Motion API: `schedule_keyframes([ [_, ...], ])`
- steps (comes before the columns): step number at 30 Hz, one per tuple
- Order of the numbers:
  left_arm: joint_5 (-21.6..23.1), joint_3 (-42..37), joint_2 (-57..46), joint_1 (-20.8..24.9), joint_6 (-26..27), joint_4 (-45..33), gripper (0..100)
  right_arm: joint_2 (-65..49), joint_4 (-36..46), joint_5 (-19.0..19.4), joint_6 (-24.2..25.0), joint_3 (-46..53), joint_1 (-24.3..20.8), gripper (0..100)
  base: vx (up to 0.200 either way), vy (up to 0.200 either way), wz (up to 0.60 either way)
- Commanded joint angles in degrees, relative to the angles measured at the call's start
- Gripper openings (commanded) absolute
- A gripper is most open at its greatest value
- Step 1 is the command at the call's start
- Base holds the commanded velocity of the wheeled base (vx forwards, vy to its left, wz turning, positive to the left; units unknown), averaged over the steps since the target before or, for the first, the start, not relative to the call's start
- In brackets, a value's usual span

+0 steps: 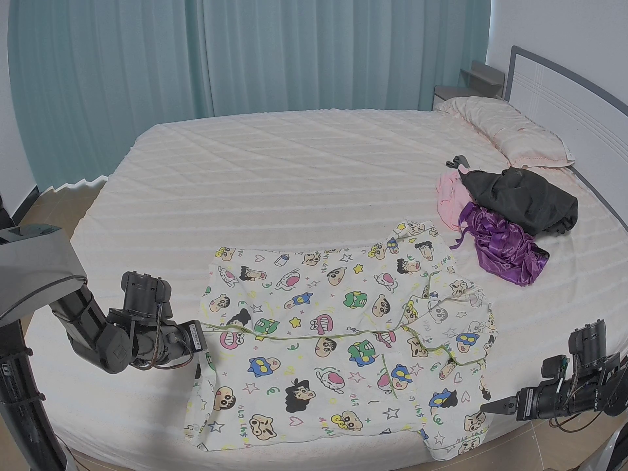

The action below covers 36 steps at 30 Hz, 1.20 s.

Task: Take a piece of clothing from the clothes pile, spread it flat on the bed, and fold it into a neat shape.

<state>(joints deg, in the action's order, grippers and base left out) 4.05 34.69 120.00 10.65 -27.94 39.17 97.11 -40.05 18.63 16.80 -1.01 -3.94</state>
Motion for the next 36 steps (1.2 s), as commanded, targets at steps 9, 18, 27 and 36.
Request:
schedule_keyframes([
  [9, 2.02, 2.57, 2.69, -3.62, 5.97, -0.23, 100, 0.18, -0.03, 0.01, -0.01, 0.48, -0.02, 100, 0.000, 0.000, 0.00],
  [18, 2.11, 3.54, 3.57, -6.08, 6.50, -0.06, 100, 0.01, -0.12, 0.01, -0.01, 0.57, -0.02, 100, 0.000, 0.000, 0.00],
  [27, 4.13, 3.71, -1.18, -9.25, 5.27, -1.02, 100, 0.18, -0.12, 0.01, -0.01, 0.57, -0.02, 100, 0.000, 0.000, 0.00],
  [36, 5.71, 10.48, -0.56, -7.05, -10.73, -1.90, 100, 0.54, -0.03, 0.09, -0.01, 0.48, -0.11, 100, 0.000, 0.000, 0.00],
])
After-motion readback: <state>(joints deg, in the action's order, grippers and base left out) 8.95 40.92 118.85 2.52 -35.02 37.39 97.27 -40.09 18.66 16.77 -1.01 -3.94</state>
